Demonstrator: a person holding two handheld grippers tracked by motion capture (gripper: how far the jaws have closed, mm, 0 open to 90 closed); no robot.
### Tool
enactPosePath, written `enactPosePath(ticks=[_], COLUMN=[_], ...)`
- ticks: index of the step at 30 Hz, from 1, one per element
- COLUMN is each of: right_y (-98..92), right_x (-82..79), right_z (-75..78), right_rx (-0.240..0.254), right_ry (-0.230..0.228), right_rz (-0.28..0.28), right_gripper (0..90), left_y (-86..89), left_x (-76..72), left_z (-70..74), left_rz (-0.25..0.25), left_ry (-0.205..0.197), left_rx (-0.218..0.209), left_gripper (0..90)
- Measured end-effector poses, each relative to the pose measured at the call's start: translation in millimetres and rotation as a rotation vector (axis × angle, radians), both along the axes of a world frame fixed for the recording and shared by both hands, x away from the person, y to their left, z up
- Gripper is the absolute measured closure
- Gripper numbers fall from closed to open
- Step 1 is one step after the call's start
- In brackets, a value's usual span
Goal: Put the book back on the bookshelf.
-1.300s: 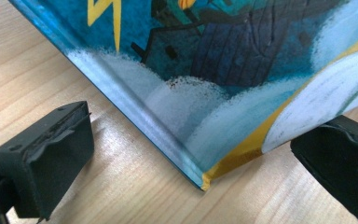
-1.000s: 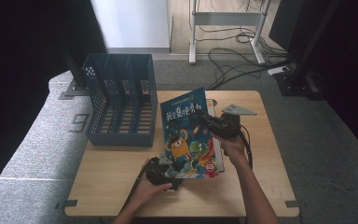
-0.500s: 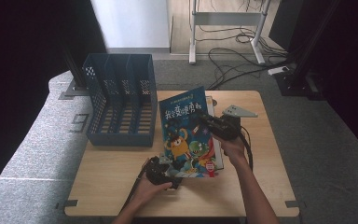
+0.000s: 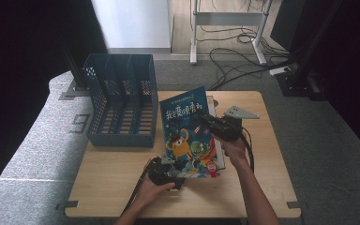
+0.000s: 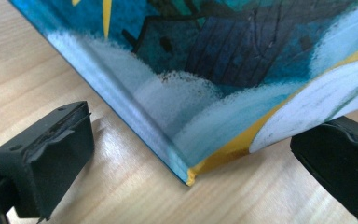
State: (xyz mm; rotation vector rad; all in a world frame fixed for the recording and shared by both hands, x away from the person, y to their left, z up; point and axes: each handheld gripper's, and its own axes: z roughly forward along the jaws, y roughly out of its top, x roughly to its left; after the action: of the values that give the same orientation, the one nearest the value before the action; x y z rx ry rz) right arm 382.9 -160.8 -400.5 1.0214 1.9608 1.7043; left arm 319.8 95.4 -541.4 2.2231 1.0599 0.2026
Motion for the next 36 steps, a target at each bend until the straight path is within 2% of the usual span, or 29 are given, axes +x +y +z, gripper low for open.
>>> enactPosePath(ticks=[6, 14, 27, 30, 36], right_y=[-2.8, -7.7, -8.9, -8.8, -8.8], right_x=[-2.3, -4.4, -6.0, -8.4, -9.9], right_z=[1.0, -1.7, 5.8, 10.1, 14.0], right_rx=[0.007, 0.023, -0.016, -0.039, -0.048], right_ry=[-0.034, -0.043, -0.022, -0.030, -0.046], right_rz=[-0.014, -0.007, 0.010, 0.012, 0.028], right_gripper=[77.8, 77.9, 78.0, 77.8, 78.3], left_y=[-3.2, -4.7, -8.3, -9.1, -12.8], left_x=[7.8, 7.7, 9.9, 11.1, 17.4], left_z=[0.5, 0.3, 0.7, 1.1, 1.6], left_rz=[0.016, 0.015, 0.015, 0.019, 0.023], left_ry=[0.001, -0.003, -0.005, -0.002, 0.007], left_rx=[0.014, 0.023, 0.048, 0.051, 0.056], left_gripper=[0.0, 0.0, 0.0, 0.0, 0.0])
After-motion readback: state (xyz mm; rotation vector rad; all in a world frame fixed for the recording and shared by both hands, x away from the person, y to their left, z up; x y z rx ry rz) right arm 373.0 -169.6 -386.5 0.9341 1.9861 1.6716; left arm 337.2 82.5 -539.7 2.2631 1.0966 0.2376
